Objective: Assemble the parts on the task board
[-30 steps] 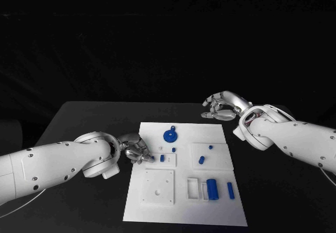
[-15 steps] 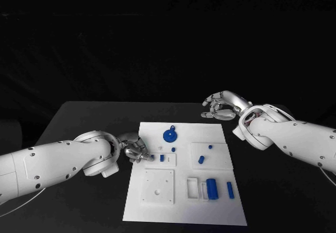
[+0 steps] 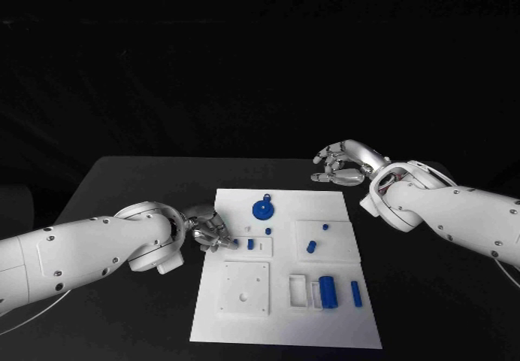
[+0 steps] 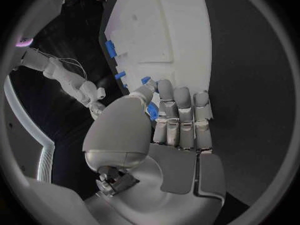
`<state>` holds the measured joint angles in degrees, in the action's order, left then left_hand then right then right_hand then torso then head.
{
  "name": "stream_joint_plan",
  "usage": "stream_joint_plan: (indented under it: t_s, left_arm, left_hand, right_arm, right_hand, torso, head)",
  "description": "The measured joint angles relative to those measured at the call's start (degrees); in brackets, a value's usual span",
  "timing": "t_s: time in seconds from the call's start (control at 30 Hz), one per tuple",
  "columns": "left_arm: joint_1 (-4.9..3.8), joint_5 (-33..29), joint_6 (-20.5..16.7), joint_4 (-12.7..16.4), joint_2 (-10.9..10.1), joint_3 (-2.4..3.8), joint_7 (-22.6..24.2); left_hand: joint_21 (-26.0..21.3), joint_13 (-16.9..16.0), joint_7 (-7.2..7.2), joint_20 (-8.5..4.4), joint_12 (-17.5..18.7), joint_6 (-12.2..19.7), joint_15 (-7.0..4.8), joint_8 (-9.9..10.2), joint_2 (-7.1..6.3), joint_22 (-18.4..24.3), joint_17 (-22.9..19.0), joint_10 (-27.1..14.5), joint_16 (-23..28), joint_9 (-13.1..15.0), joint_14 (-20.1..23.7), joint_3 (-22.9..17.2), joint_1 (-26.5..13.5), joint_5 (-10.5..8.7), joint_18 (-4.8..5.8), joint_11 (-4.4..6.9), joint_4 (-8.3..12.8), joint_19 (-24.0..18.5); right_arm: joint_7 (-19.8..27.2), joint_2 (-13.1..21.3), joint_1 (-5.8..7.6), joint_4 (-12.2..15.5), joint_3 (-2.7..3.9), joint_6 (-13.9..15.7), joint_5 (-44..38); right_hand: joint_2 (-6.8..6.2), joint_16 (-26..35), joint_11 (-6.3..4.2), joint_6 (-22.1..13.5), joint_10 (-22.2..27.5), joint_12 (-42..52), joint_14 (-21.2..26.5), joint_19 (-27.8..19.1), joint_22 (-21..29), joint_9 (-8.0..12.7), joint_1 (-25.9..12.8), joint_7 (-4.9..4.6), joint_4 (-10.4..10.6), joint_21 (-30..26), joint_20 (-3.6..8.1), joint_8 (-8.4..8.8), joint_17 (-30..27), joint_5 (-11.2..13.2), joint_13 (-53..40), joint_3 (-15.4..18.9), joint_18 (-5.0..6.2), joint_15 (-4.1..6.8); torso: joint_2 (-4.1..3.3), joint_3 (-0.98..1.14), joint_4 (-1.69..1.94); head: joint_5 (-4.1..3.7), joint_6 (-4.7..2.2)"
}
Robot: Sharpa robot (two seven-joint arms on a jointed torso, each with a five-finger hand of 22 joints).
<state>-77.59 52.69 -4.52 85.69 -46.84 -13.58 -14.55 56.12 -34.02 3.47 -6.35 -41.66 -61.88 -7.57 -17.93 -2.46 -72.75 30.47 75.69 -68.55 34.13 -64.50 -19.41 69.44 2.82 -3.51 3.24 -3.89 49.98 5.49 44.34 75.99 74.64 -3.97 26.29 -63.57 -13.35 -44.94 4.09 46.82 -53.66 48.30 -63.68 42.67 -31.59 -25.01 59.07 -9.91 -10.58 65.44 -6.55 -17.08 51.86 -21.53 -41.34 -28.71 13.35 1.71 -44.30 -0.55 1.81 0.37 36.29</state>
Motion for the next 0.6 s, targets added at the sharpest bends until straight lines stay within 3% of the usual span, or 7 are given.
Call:
stream_joint_plan:
  t_s: [0.23, 0.37, 0.6]
  left_arm:
    - [-0.01, -0.4, 0.3, 0.0, 0.0, 0.00, 0.0]
    - [-0.02, -0.7, 0.3, 0.0, 0.0, 0.02, 0.1]
    - [-0.02, -0.9, 0.3, 0.0, 0.0, 0.01, 0.0]
  left_hand:
    - [-0.2, -0.2, 0.48, 0.00, 0.2, 2.2, 0.01, 1.5, -0.02, -0.2, 0.0, -0.5, 0.0, -0.6, 0.0, -0.1, 0.0, 0.00, 0.00, -0.65, 0.1, 0.0]
    - [-0.3, -0.4, 0.89, 0.00, 0.2, 3.1, 0.02, 2.2, -0.67, -0.3, 0.1, -0.8, 0.2, -0.9, 0.0, 0.0, 0.8, 0.00, 0.00, -0.88, 0.3, 0.0]
    - [-0.7, -0.7, 1.00, -0.12, 0.3, 3.3, 0.05, 2.6, -4.91, -0.3, 0.1, -0.8, 0.4, -1.1, 0.0, 0.5, -0.7, 0.05, -0.01, -0.88, -0.3, 0.1]
  right_arm:
    - [0.0, 0.0, -0.04, 0.0, 0.00, 0.0, 0.0]
    - [0.0, 0.0, -0.11, -0.1, 0.00, 0.0, 0.0]
    - [0.0, 0.0, -0.15, -0.1, 0.00, 0.0, 0.0]
  right_hand:
    - [0.00, 0.0, 0.00, 0.0, 0.0, 0.0, 0.0, 0.0, 0.0, 0.0, 0.0, 0.02, 0.0, 0.0, 0.00, 0.00, 0.0, 0.0, 0.0, 0.0, -0.01, 0.00]
    - [0.00, 0.0, 0.00, 0.0, 0.0, 0.0, 0.0, 0.0, 0.0, 0.0, 0.0, 0.02, 0.0, 0.0, 0.00, 0.00, 0.0, 0.0, 0.0, 0.0, -0.01, 0.00]
    - [0.00, 0.0, 0.00, 0.0, 0.0, 0.0, 0.0, 0.0, 0.0, 0.0, 0.0, 0.03, 0.0, 0.0, 0.00, 0.00, 0.0, 0.0, 0.1, 0.0, -0.01, 0.00]
  torso:
    - [0.00, 0.00, 0.00]
    - [-0.01, 0.01, -0.01]
    - [-0.01, 0.03, -0.03]
  head:
    - [0.04, 0.01]
    - [0.07, 0.01]
    - [0.12, -0.04]
